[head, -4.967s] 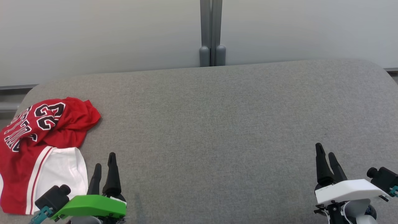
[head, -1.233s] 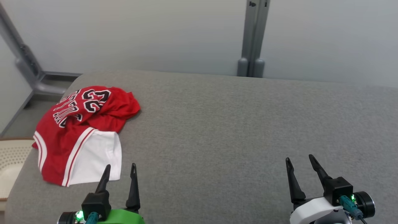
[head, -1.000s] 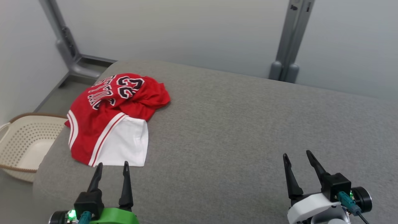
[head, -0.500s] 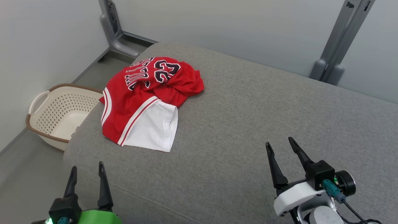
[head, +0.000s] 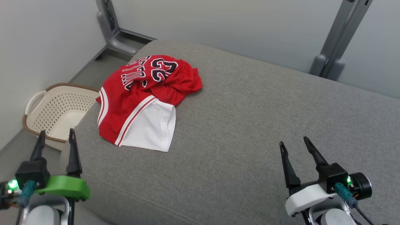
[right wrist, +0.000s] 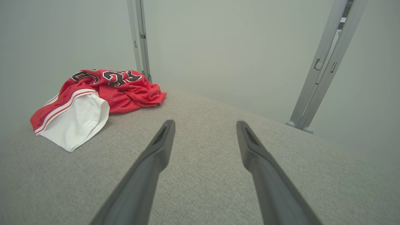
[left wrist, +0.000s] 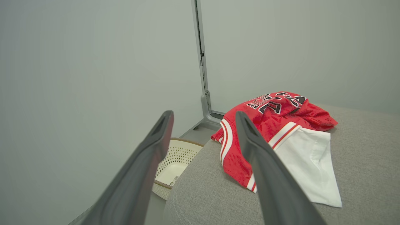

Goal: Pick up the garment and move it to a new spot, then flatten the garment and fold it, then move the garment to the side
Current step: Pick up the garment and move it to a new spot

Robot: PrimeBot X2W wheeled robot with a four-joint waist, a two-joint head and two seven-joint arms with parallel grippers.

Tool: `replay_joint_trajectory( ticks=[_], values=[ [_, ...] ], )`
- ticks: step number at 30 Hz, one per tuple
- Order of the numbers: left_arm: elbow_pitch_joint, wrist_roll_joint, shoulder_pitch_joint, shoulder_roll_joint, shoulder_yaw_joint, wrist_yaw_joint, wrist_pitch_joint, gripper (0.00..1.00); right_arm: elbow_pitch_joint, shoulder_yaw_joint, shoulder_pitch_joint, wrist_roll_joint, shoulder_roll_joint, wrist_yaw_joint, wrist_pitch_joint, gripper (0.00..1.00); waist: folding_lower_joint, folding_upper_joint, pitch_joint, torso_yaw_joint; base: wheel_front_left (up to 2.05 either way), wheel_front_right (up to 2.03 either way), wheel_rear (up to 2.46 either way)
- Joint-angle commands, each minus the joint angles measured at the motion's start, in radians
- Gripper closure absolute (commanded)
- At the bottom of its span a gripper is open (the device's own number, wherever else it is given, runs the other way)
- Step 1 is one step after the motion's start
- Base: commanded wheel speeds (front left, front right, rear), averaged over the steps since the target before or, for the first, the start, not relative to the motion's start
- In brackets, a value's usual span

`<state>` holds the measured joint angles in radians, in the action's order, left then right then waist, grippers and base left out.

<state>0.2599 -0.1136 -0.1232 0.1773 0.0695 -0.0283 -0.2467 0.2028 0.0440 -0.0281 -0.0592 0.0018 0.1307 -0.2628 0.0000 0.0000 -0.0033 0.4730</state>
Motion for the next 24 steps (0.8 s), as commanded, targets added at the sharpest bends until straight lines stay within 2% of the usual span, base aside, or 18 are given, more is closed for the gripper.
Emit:
replay_joint_trajectory(
  ticks=[1, 5, 11, 24],
  values=[
    [0.011, 0.003, -0.05, 0.02, 0.002, -0.01, 0.01, 0.0, -0.007, -0.001, -0.017, -0.012, -0.004, 0.0, -0.004, 0.0, 0.0, 0.0, 0.035, -0.029, 0.0, 0.0, 0.0],
    [0.08, 0.008, -0.184, 0.072, -0.016, -0.04, 0.06, 0.0, -0.015, 0.002, -0.045, -0.042, -0.004, 0.0, -0.004, 0.0, 0.0, 0.0, 0.083, -0.063, 0.0, 0.0, 0.0],
    [0.228, -0.015, -0.347, 0.11, -0.055, -0.076, 0.141, 0.0, -0.018, 0.016, -0.091, -0.08, -0.004, 0.0, -0.003, 0.0, 0.0, 0.0, 0.167, -0.119, 0.0, 0.0, 0.0],
    [0.547, -0.089, -0.547, 0.099, -0.181, -0.102, 0.253, 0.0, -0.052, 0.005, -0.162, -0.157, -0.004, 0.0, 0.031, 0.0, 0.0, 0.0, 0.348, -0.215, 0.0, 0.0, 0.0]
  ],
)
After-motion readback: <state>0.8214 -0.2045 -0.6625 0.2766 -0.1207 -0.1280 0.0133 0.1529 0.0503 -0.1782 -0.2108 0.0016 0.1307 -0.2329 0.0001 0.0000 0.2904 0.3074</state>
